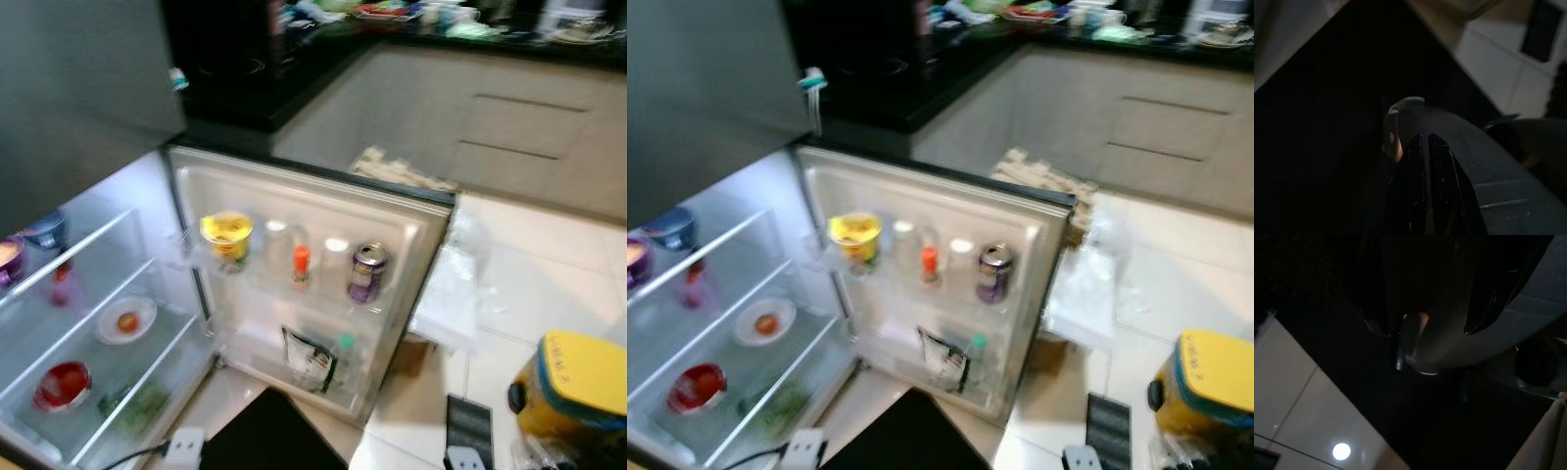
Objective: Restocking fridge
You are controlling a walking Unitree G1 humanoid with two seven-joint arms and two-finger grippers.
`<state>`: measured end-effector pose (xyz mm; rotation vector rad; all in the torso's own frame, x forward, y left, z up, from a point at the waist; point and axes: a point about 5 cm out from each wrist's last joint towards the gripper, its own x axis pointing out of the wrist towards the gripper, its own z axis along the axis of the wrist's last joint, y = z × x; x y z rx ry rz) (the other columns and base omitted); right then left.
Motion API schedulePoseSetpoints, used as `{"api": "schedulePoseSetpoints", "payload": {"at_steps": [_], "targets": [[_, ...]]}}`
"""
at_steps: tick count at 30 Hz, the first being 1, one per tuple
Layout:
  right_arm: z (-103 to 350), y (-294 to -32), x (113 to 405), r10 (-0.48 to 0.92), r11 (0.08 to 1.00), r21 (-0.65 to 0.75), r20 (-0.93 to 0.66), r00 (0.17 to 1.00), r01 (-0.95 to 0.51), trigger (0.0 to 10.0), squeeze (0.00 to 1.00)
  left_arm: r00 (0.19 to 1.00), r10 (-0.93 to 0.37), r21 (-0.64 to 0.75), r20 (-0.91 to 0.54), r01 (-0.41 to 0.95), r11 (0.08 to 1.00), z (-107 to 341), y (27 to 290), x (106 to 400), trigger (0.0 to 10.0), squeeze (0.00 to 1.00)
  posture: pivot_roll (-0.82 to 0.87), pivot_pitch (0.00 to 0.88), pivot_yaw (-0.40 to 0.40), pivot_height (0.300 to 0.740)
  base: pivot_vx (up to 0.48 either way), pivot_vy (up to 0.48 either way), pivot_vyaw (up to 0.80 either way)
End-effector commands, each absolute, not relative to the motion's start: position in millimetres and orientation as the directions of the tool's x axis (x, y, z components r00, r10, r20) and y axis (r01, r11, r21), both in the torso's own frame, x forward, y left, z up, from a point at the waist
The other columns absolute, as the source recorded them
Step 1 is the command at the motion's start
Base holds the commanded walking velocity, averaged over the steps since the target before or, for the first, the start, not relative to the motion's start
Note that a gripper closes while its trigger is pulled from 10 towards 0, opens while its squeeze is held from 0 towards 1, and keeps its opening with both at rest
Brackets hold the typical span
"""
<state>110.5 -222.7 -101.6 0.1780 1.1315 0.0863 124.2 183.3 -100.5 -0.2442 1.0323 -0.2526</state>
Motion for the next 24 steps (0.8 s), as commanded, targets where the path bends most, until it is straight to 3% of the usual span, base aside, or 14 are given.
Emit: {"api": "schedulePoseSetpoints", "payload": {"at_steps": [1,6,21,24], "targets": [[-99.3,-220.7,119.7,0.162,0.983,0.183,-0.880,0.446,0.004,10.0,0.00,0.426,-0.354,-0.349,-0.832,0.093,0.932,-106.5,174.2,108.4,10.0,0.00,0.05,0.000,-0.045,0.740,0.000,0.000,0.73],[-98.9,-221.1,120.7,0.156,0.985,0.175,-0.879,0.450,0.001,10.0,0.00,0.427,-0.361,-0.357,-0.829,0.094,0.929,-106.3,173.4,108.6,10.0,0.00,0.05,0.000,-0.046,0.740,0.000,0.000,0.44],[-98.3,-223.2,122.3,0.135,0.987,0.158,-0.879,0.458,0.013,10.0,0.00,0.425,-0.375,-0.376,-0.824,0.087,0.923,-106.3,172.3,108.0,10.0,0.00,0.05,0.000,-0.047,0.740,0.000,-0.451,0.00],[-98.2,-222.7,122.5,0.141,0.987,0.161,-0.878,0.458,0.005,10.0,0.00,0.429,-0.369,-0.374,-0.825,0.075,0.924,-106.4,172.6,108.1,10.0,0.00,0.05,0.000,-0.047,0.740,0.000,0.000,0.00]]}}
